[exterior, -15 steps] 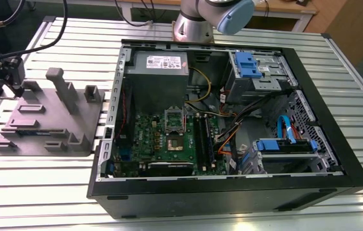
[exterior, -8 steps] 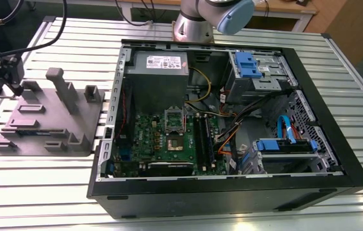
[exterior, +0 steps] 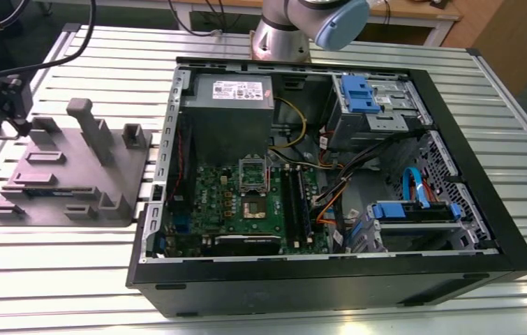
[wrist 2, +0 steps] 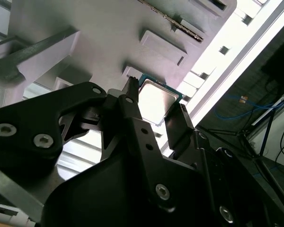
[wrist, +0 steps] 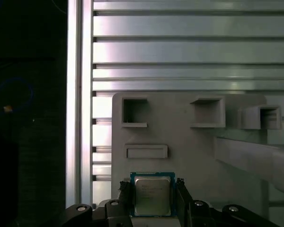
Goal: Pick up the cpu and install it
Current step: 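Pick up the cpu and move it towards the insertion slot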
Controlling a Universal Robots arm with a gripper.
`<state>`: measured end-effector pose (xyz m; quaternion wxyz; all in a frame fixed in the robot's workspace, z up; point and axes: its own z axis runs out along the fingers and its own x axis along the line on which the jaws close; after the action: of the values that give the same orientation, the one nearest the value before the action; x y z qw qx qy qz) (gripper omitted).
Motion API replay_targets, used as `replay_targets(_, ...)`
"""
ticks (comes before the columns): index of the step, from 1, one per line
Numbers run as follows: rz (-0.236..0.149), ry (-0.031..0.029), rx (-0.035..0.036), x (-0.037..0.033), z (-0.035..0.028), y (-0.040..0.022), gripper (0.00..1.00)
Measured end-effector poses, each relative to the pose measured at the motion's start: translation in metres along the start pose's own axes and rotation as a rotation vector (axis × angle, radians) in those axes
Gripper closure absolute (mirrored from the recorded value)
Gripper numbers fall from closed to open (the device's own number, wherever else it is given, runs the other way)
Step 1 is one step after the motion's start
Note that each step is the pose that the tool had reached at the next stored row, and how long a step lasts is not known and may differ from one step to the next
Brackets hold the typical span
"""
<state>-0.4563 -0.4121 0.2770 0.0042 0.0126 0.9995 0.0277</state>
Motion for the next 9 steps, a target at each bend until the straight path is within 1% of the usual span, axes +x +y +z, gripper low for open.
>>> replay_targets(9,0.000,-0.0001,0.0000,0.0000,-0.0049,0.0003,0.53)
